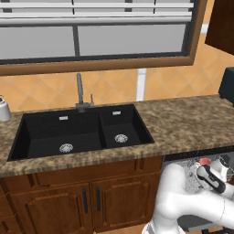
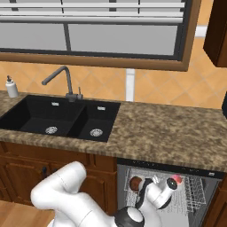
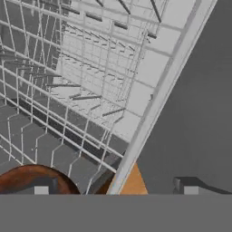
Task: Pick up the cup and bowl from the counter, place them in the dishwasher, and close the dishwasher door.
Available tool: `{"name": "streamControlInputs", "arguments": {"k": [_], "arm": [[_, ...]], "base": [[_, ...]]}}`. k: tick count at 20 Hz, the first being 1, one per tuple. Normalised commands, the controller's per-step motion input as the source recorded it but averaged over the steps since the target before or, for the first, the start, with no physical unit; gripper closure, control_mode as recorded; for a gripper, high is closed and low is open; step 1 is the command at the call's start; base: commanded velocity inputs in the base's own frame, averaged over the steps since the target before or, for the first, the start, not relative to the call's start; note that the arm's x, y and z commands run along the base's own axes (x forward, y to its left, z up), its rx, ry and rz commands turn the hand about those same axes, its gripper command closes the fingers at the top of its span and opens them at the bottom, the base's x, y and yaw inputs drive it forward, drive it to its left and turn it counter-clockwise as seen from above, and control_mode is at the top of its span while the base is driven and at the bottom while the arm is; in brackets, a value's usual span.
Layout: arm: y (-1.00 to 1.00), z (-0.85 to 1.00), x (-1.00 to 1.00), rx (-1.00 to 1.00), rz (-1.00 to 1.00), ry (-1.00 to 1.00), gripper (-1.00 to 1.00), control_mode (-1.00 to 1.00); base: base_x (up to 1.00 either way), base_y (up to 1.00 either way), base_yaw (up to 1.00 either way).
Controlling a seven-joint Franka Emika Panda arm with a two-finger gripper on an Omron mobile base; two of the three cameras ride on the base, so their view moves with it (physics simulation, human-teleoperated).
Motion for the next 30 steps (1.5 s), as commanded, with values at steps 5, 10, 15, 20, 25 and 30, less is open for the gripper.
{"name": "streamControlInputs", "arguments": {"k": [5, 10, 15, 20, 25, 30], "arm": [[-0.92, 0.32, -0.98, 0.06, 0.00, -0.10, -1.00, -1.00], [-0.82, 0.90, -1.00, 0.12, 0.00, -0.15, -1.00, -1.00], [-0.58, 1.00, -1.00, 0.15, 0.00, -0.13, -1.00, -1.00], [-0.56, 0.65, -1.00, 0.15, -0.03, -0.09, -1.00, -1.00], [-0.36, -0.07, -1.00, 0.10, -0.05, -0.10, -1.00, -1.00], [-0.08, -0.59, -0.67, 0.04, -0.05, -0.09, -1.00, -1.00]], "base": [[0.00, 0.00, 0.00], [0.00, 0.00, 0.00], [0.00, 0.00, 0.00], [0.00, 0.00, 0.00], [0.00, 0.00, 0.00], [0.00, 0.00, 0.00]]}}
